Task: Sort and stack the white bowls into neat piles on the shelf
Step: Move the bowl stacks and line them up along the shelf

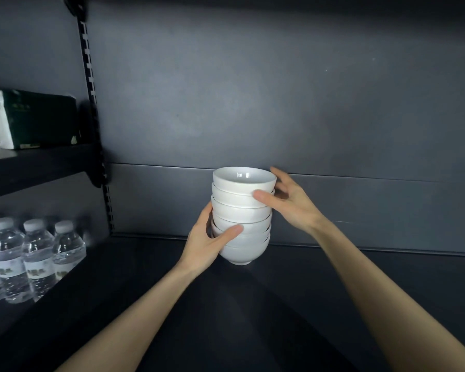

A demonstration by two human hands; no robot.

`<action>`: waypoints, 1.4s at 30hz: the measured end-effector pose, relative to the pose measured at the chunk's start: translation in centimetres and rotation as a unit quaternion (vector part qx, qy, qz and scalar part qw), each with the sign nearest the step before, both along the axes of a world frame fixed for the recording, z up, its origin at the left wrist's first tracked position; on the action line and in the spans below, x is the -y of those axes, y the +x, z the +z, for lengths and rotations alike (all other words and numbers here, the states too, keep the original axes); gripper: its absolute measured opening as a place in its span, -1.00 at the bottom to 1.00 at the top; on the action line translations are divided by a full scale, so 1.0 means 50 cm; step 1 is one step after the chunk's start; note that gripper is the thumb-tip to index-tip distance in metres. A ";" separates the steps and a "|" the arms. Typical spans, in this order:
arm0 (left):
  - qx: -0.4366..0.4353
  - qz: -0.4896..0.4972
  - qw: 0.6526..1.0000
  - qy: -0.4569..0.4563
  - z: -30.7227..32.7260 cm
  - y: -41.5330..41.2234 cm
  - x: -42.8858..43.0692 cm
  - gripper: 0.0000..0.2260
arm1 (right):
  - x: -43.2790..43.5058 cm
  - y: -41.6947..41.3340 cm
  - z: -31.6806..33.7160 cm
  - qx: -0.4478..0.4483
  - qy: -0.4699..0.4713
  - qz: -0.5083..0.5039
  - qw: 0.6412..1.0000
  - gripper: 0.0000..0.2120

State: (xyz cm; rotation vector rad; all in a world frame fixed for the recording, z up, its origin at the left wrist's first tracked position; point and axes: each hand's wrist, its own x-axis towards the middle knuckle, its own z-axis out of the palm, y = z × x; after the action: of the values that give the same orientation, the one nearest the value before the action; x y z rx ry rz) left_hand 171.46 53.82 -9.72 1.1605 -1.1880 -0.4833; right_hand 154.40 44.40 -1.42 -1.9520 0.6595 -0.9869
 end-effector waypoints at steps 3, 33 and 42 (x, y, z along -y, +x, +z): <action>0.000 -0.006 1.000 -0.002 -0.001 0.001 0.000 -0.27 | 0.001 -0.001 0.002 -0.007 0.000 -0.003 1.000 -0.32; 0.373 0.090 0.911 0.149 0.147 -0.082 -0.136 -0.74 | -0.077 -0.200 0.097 -0.269 -0.139 -0.143 0.942 -0.44; 0.527 0.008 0.848 0.063 0.294 -0.417 -0.050 -0.57 | -0.112 -0.555 0.167 -0.377 -0.176 -0.277 0.866 -0.52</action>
State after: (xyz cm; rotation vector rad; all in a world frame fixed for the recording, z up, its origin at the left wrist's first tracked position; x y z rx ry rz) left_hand 150.64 56.30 4.98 1.6108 -2.0958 0.1662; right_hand 126.65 50.00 6.92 -2.5568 1.6508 -0.6480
